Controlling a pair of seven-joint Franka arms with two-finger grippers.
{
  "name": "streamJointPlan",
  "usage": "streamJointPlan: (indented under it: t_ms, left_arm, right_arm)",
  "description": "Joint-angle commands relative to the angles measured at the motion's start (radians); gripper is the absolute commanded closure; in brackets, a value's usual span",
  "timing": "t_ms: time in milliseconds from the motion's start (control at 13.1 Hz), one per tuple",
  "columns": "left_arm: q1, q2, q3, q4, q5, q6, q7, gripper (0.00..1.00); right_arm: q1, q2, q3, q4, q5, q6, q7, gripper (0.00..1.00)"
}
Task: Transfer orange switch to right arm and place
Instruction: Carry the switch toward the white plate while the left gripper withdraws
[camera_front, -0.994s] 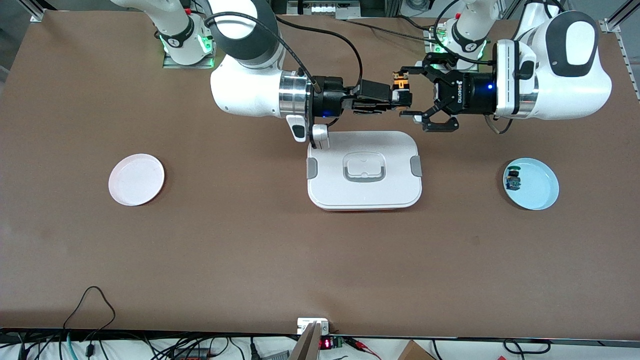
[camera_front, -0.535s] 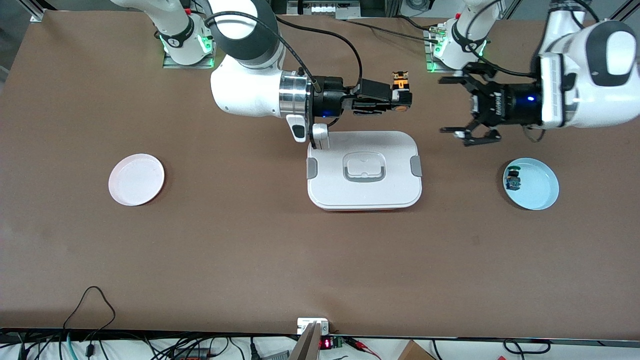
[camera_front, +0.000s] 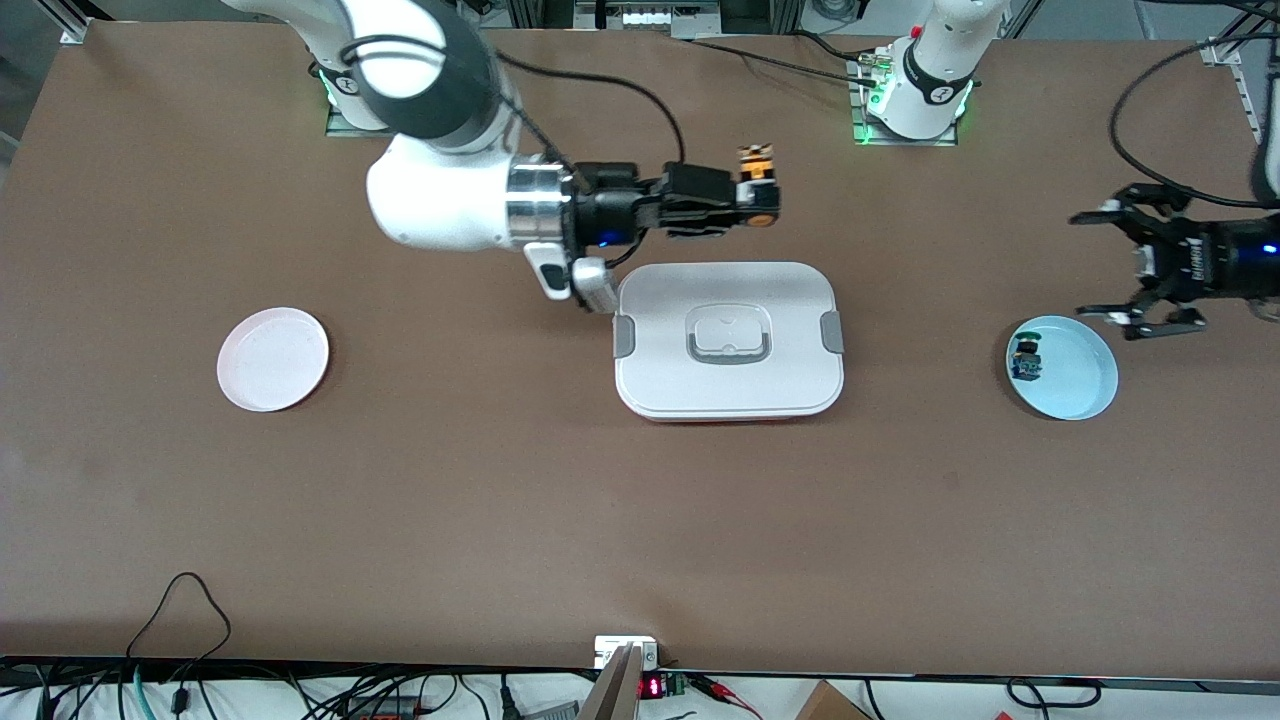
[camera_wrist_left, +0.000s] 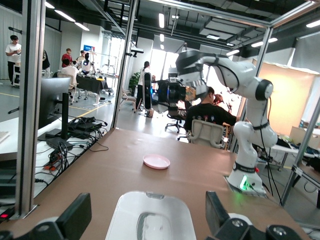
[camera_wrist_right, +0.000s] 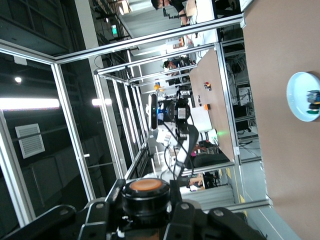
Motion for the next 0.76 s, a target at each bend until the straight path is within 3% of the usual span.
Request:
streamJointPlan:
  t_ms: [0, 76, 153, 306, 688]
  left_arm:
    - [0.001, 0.212, -0.022, 0.264, 0.187, -0.054, 0.020, 0.00]
    - [-0.008, 0.244, -0.024, 0.347, 0.281, -0.054, 0.020, 0.00]
    - [-0.008, 0.254, -0.024, 0.367, 0.330, -0.051, 0.020, 0.00]
    - [0.004, 0.287, -0.011, 0.381, 0.340, -0.053, 0.019, 0.00]
    - [-0.027, 0.292, 0.018, 0.430, 0.370, -0.007, 0.014, 0.00]
  right_arm:
    - [-0.132, -0.070, 0.012, -0.112, -0.117, -0.208, -0.023, 0.91]
    - [-0.186, -0.070, 0.012, -0.117, -0.165, -0.297, -0.022, 0.91]
    - [-0.244, -0.070, 0.011, -0.124, -0.215, -0.392, -0.022, 0.91]
    - [-0.341, -0.069, 0.009, -0.131, -0.316, -0.539, -0.025, 0.90]
    - [-0.459, -0.072, 0.009, -0.131, -0.551, -0.714, -0.028, 0.90]
